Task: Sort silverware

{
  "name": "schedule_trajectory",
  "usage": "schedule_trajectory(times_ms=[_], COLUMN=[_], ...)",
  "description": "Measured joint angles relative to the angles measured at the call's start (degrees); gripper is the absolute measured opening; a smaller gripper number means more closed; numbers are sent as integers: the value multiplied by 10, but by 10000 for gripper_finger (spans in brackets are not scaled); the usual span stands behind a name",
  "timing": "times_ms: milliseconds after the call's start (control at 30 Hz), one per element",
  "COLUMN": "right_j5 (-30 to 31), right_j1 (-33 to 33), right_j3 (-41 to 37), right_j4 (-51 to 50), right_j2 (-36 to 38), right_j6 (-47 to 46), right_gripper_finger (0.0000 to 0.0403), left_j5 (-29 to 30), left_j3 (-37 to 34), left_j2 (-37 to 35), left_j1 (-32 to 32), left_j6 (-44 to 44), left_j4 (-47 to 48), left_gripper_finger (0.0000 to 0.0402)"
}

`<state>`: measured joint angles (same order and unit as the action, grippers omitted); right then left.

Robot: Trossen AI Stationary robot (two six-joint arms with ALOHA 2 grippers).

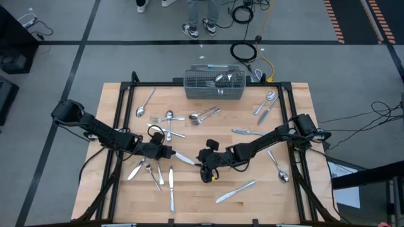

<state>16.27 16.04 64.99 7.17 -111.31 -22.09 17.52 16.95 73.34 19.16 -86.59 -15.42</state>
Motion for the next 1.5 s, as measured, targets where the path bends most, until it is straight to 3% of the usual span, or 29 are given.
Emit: schedule_trajectory(times_ms=[1500], right_j5=[-17], right_j1=[-15], right_j3=[0], right_j4=[42], right_j2=[-36], right_j6=[-13], right_gripper_finger=[137], left_j5=[25], left_j3=[0], left_j2=[0], left_j1=[0], left_j6=[0], left_j4=[-7], left_gripper_finger=[0])
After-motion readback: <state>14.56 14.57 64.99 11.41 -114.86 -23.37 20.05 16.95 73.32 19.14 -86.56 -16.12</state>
